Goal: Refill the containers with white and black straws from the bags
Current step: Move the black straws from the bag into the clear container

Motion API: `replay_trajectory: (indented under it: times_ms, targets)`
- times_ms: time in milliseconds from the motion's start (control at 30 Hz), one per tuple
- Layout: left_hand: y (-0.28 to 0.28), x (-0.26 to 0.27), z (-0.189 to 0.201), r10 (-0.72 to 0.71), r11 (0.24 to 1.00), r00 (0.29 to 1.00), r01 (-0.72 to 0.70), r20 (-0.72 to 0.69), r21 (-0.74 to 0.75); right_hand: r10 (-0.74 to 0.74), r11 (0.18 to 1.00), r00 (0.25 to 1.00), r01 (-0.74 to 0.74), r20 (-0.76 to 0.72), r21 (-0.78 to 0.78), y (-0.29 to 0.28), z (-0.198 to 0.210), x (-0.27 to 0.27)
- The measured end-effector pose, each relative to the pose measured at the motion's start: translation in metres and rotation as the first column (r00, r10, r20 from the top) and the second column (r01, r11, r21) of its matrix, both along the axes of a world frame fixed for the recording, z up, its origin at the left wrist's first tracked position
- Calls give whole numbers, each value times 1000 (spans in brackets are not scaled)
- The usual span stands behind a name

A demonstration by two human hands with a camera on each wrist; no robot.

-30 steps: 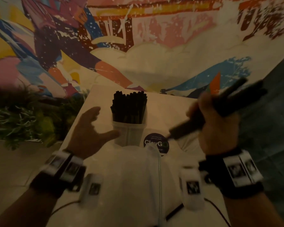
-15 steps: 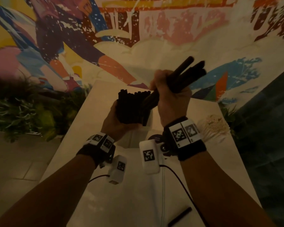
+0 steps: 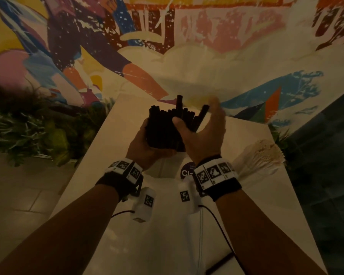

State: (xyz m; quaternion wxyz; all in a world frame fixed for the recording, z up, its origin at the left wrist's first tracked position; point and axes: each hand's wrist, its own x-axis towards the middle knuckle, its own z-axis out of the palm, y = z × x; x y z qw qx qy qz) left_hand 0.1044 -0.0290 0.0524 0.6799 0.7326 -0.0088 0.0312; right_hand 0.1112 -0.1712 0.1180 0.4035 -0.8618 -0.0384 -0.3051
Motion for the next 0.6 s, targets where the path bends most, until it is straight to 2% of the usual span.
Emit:
replay_trajectory:
  times_ms: [67, 133, 200, 267, 367, 400, 467, 600]
  targets:
    - [-1, 0, 0, 9, 999, 1000, -9, 3, 31, 26, 1000, 975, -28, 219, 6, 0, 17, 5]
    - [-1, 1, 0, 7, 999, 1000, -7, 1, 41, 92, 994, 947, -68, 307, -86, 3, 26, 10]
    - [-2, -1, 4, -12, 999, 1000, 13, -2, 36, 139, 969, 963, -84, 231, -234, 11, 22, 15]
    - [-1, -2, 3, -22, 1000, 1000, 22, -9, -7, 159, 911, 987, -133, 36, -390, 16, 6, 18]
    - [0, 0, -12, 1, 998, 999, -3, -35, -56, 128, 827, 951, -260, -283, -499, 16, -17, 17]
    - [0, 0, -13, 3, 999, 999, -5, -38, -51, 104, 812, 943, -264, -315, -521, 15, -19, 18]
    - [1, 2, -11, 4, 1000, 999, -5, -37, -28, 65, 789, 958, -221, -280, -574, 15, -14, 19]
    - [0, 2, -7, 6, 1000, 1000, -6, -22, 6, 94, 837, 975, -186, -200, -515, 23, -4, 23]
